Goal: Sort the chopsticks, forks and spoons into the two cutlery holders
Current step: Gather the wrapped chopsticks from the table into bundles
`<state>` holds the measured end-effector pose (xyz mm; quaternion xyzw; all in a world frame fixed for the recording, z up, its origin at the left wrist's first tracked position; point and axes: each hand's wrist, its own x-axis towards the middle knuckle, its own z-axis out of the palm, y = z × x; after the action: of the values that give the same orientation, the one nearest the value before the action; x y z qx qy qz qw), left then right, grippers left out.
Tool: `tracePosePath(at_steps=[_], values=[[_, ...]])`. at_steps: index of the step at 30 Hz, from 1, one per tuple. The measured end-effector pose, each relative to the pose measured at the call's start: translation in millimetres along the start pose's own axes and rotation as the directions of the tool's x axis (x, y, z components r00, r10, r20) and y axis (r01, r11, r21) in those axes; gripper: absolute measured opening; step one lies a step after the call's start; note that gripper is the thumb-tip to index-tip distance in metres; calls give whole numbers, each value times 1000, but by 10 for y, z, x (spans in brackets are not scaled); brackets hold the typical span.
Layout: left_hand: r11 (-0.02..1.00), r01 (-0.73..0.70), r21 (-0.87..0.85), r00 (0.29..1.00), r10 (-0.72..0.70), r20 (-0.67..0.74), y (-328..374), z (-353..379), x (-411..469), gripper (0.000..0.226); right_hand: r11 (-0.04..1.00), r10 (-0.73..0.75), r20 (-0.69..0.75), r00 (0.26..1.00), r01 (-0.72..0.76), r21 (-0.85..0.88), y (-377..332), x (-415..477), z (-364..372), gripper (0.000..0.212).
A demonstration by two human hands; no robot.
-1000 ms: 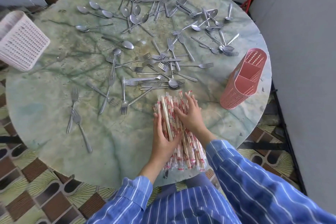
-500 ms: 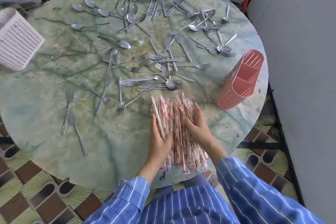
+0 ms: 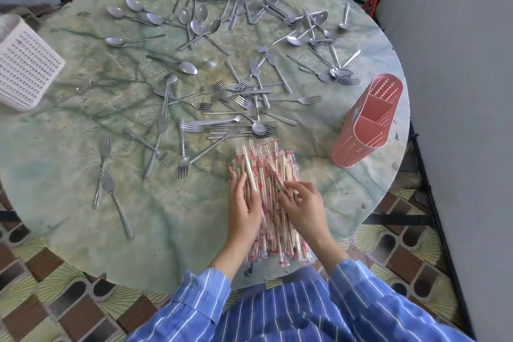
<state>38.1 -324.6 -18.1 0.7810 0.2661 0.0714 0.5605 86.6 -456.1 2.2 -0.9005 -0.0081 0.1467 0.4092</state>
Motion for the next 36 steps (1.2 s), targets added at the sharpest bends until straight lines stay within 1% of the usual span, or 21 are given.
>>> tracePosePath(at_steps=[2, 3, 5, 7, 9, 12, 15, 18, 20, 23, 26, 30, 34, 36], values=[[999, 3, 39, 998, -1, -56, -41, -114, -9, 48, 998, 41, 16, 999, -41, 45, -9, 26, -82, 24], [998, -2, 66, 998, 6, -62, -79, -166, -13, 47, 996, 42, 9, 999, -43, 82, -14, 32, -114, 22], [997, 13, 74, 999, -11, -40, -141, -229, -1, 44, 988, 33, 2, 999, -33, 151, -37, 40, -138, 17], [997, 49, 60, 999, -49, 2, -133, -256, 15, 40, 977, 50, 45, 998, -58, 204, -76, 43, -108, 15], [995, 55, 80, 998, -56, 16, -115, -276, 28, 38, 978, 57, 76, 995, -71, 197, -84, 43, -66, 16], [995, 53, 89, 999, -54, -2, -79, -354, 126, 32, 989, 27, 98, 995, -41, 145, -112, 110, -107, 12], [994, -47, 98, 999, 49, -13, -80, -396, 374, 33, 991, -31, 68, 997, 22, 131, -144, 312, -164, 12], [974, -170, 151, 985, 170, 13, -28, -331, 667, 42, 991, -117, 18, 993, 115, 69, -128, 641, -103, 23], [960, -215, 180, 977, 212, 32, 57, -268, 841, 42, 986, -164, 43, 986, 162, 43, -114, 857, -25, 33], [929, -284, 236, 958, 264, 112, 111, -178, 1043, 43, 978, -200, 111, 973, 192, 78, -142, 1076, 75, 44], [938, -286, 198, 951, 252, 181, 100, -74, 1119, 49, 970, -236, 136, 962, 224, 94, -184, 1159, 141, 49], [912, -332, 240, 940, 300, 159, 33, 25, 1068, 52, 960, -269, 117, 956, 257, 111, -188, 1114, 186, 45], [902, -364, 233, 930, 363, 49, -55, 74, 1037, 33, 954, -285, 53, 957, 277, 117, -89, 1049, 258, 27], [896, -385, 222, 921, 389, 25, -35, 90, 1028, 28, 954, -289, 61, 955, 282, 107, -64, 1023, 259, 26]])
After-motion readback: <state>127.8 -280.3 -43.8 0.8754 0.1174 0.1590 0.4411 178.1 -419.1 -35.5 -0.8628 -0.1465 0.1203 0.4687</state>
